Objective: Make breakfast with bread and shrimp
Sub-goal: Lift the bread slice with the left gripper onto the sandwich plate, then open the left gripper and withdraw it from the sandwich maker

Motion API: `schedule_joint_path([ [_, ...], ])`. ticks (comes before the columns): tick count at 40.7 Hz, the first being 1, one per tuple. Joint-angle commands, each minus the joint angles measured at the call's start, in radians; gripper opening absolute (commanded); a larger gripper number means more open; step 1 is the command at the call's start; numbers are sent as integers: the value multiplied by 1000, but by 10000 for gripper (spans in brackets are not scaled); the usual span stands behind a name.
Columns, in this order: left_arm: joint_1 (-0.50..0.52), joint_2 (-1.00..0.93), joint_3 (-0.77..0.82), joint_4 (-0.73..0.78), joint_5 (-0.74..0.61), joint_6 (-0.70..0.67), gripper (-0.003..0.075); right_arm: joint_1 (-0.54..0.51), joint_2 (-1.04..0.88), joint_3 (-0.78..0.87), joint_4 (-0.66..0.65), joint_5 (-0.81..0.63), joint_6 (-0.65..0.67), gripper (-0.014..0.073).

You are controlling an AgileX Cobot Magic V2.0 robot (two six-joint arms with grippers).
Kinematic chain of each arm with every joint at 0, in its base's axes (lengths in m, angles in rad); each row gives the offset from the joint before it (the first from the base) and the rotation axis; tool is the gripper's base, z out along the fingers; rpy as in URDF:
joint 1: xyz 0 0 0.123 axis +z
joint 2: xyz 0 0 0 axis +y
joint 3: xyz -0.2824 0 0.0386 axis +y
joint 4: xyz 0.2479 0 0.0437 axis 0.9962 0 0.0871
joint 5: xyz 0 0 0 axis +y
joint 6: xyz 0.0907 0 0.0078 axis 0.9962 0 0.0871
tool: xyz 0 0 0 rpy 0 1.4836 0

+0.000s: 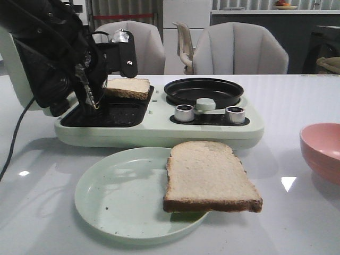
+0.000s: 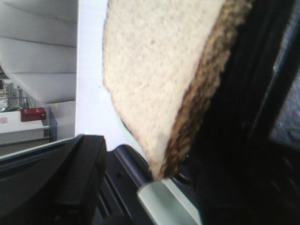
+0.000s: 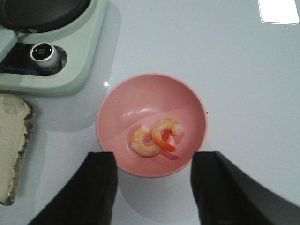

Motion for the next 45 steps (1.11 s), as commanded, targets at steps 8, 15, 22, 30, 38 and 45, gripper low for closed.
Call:
schedule_joint_path([
  [8,-7,-249,96,34,22,-5,467,-5,-4,-27,-4,-68,-6,474],
  [15,-44,-403,165,32,59,-101,467,-5,-4,-27,-4,-68,-6,474],
  [22,-129,-542,288,32,150,-225,467,-5,-4,-27,-4,-68,-6,474],
  [30,-260,-663,486,3,261,-322,467,-5,-4,-27,-4,-68,-6,474],
  [38,-347,-704,561,-253,308,-310,467,-5,-4,-27,-4,-68,-6,474],
  [45,-379,-704,513,-845,374,109,467,-5,-4,-27,-4,-68,-6,474],
])
